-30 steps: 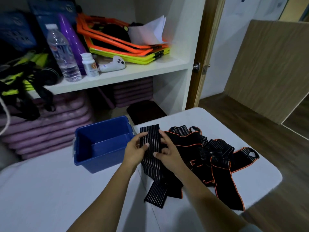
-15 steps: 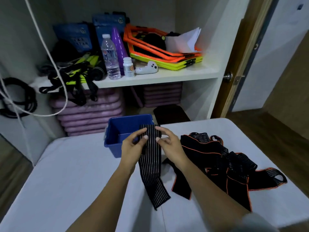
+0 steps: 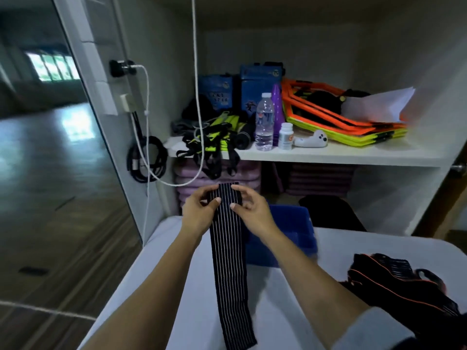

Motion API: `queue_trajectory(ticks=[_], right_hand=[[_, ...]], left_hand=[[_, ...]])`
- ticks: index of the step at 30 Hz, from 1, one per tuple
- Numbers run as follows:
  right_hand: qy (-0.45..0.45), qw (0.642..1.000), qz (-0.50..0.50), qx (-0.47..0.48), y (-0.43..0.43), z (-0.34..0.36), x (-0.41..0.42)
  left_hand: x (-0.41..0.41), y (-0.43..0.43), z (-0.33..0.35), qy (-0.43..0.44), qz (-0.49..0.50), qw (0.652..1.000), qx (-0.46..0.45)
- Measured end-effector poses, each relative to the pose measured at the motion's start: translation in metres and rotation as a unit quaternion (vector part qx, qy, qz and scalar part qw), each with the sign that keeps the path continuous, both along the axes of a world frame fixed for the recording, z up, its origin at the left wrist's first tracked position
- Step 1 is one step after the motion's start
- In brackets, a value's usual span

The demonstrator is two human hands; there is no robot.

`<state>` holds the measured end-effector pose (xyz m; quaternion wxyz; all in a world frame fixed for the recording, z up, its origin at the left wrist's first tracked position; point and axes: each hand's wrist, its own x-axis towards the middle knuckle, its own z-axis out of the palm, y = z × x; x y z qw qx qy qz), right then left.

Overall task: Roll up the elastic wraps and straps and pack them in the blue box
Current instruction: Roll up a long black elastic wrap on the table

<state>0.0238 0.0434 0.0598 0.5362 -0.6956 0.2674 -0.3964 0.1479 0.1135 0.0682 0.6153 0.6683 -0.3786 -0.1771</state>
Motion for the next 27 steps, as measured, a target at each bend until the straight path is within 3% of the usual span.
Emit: queue_trajectory(ticks=[7,15,18,21,27], right_hand=[[0.008,0.999,-0.021,-0.03,-0.04,0.022,0.101],[-0.043,0.993,-0.06,-0.096,-0.071,0.062,0.144],[-0.042,0.994,-0.051,-0.084,-0.063,0.04,0.134],[-0.034,0.998,-0.04,-0.029,-0.047,-0.003,0.117],[0.076,0.991,-0.043,0.097,0.004,-0.105,0.068]], left_hand=[[0.091,-0.037,0.029,-0.079,0.026,0.996,0.026],[0.135,-0.061,0.066,-0.097,0.0,0.993,-0.071],[0.13,-0.053,0.043,-0.083,-0.019,0.994,-0.069],[0.116,-0.035,-0.001,-0.052,-0.027,0.998,-0.012],[0.072,0.018,-0.1,-0.001,-0.036,0.994,0.1]])
